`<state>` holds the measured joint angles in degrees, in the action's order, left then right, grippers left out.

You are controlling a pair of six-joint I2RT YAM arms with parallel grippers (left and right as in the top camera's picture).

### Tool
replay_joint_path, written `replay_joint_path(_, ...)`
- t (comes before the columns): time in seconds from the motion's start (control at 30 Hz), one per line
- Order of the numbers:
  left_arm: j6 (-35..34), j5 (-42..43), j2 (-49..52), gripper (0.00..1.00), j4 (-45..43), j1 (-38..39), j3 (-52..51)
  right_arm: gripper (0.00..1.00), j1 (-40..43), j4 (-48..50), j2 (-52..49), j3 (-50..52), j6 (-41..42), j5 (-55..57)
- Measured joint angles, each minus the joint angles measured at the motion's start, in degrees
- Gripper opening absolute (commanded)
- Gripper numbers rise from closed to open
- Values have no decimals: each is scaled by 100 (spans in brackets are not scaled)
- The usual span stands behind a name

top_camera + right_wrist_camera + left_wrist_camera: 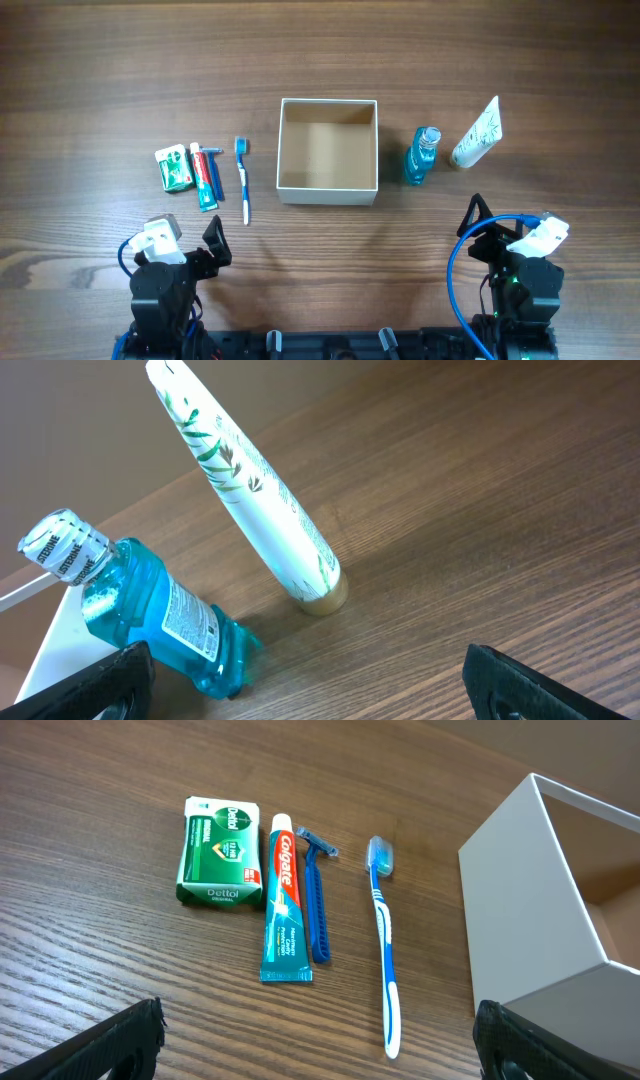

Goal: Pack container
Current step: 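Move the right gripper toward the blue Listerine bottle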

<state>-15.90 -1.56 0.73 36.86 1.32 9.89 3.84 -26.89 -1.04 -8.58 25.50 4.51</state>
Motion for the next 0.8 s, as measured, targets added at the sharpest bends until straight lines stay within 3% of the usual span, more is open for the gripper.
replay_joint_path(0.53, 0, 0, 0, 100, 0, 0, 2, 100, 0, 214, 0, 4, 317, -238)
replay_joint_path(0.77, 0, -2, 0, 100, -2, 0, 0, 100, 0, 522, -190, -481, -415, -1563)
replay_joint_path(0.8, -2, 0, 0, 100, 0, 0, 2, 100, 0, 378, -494, -1058, -640, -1716)
